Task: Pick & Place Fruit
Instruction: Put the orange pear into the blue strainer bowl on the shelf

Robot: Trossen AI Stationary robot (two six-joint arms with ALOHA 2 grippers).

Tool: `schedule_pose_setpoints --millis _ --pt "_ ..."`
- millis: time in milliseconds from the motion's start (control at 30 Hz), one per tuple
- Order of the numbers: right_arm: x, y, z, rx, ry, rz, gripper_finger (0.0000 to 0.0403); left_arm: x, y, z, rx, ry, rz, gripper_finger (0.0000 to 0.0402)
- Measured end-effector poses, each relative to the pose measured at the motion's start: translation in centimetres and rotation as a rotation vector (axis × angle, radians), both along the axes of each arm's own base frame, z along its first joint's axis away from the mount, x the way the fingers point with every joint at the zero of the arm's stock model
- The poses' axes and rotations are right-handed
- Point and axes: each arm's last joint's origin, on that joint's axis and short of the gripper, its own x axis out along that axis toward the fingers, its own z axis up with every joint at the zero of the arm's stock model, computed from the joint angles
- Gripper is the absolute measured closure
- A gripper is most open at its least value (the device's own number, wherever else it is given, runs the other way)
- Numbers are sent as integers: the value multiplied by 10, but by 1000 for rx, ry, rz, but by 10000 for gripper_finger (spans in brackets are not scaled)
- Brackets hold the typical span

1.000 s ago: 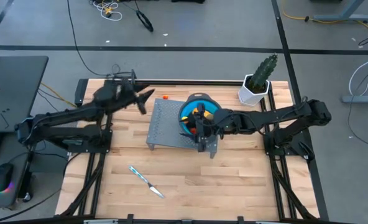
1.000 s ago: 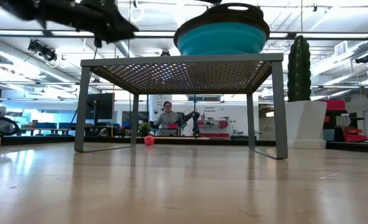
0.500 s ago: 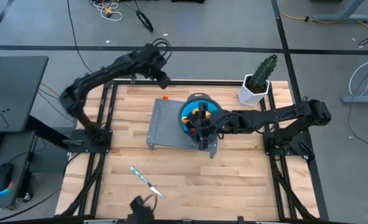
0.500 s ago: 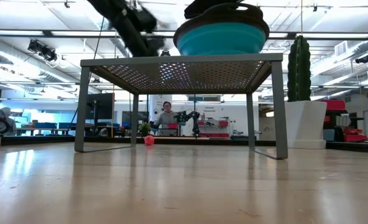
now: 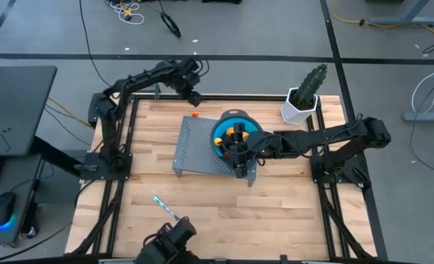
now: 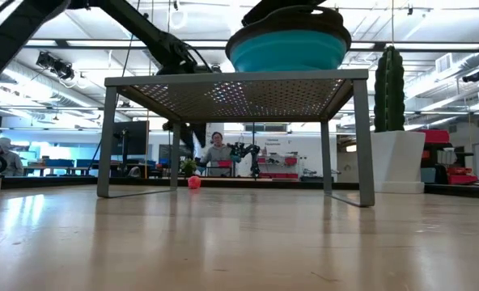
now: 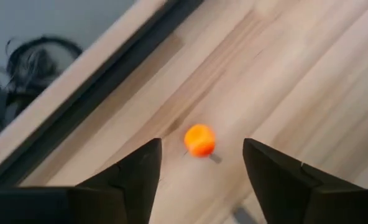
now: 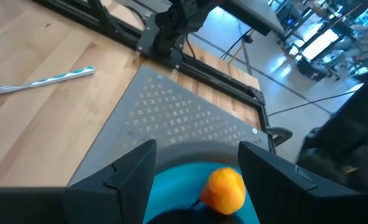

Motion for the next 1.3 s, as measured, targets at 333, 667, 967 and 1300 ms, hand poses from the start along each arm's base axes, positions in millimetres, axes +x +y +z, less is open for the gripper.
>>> schedule_pose_setpoints --millis 333,667,967,1300 --pt "1 0 1 8 -17 -6 165 -1 -3 -37 -148 71 -26 157" --pt "0 -1 0 7 3 -5 165 8 -27 -43 -208 135 -94 159" --pt "-1 -1 -3 -2 30 -8 165 16 -43 -44 -201 189 -168 161" --pt "-1 -1 -3 1 32 -9 165 15 -18 -42 -108 71 -83 159"
